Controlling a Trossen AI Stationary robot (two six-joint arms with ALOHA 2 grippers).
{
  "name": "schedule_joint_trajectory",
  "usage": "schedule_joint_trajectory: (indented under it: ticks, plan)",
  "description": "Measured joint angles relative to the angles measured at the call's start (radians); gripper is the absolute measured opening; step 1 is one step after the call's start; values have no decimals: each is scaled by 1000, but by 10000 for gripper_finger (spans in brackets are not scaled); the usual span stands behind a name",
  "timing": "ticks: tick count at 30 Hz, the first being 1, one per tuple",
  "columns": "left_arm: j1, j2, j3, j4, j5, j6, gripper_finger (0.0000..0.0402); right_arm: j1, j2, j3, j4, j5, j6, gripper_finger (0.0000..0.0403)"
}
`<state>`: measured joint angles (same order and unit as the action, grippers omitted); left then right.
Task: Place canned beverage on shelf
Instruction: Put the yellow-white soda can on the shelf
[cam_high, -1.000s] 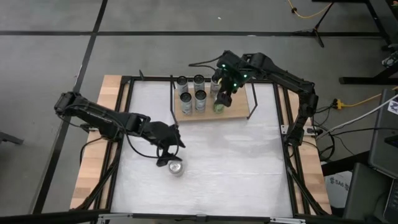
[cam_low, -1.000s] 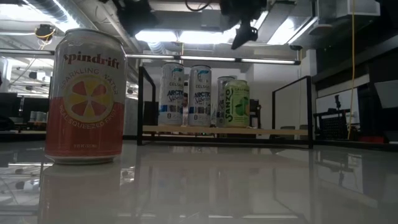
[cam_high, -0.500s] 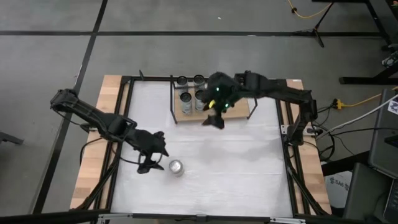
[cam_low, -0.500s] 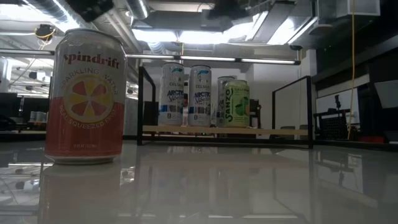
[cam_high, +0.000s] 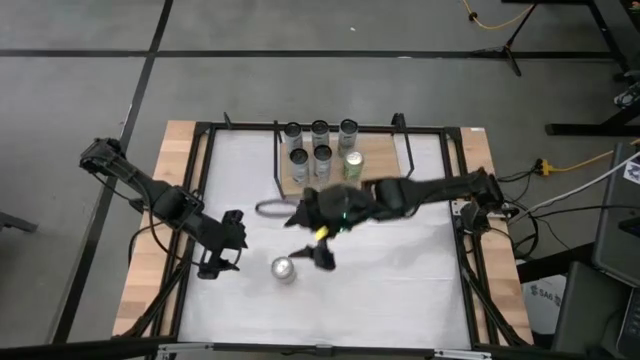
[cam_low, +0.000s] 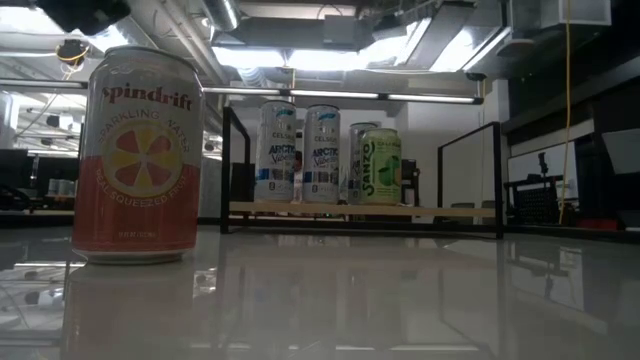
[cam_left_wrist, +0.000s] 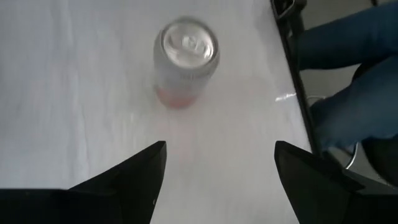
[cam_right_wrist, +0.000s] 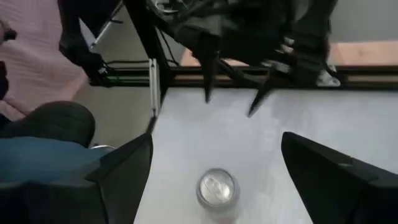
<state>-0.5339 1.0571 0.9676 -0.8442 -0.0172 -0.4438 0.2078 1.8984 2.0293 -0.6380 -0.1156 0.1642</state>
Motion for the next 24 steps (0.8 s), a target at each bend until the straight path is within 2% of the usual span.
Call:
schedule_joint_trajectory:
  ticks: [8, 16, 24]
  plan:
    - [-18, 4, 0, -38, -7, 8, 292, 124, 90, 0, 99, 196, 78, 347]
    - [-20, 4, 0, -37, -56, 8, 292, 193, 180, 0, 127, 376, 125, 347]
    - [-19, 4, 0, -34, -75, 3, 292, 204, 251, 0, 113, 390, 120, 347]
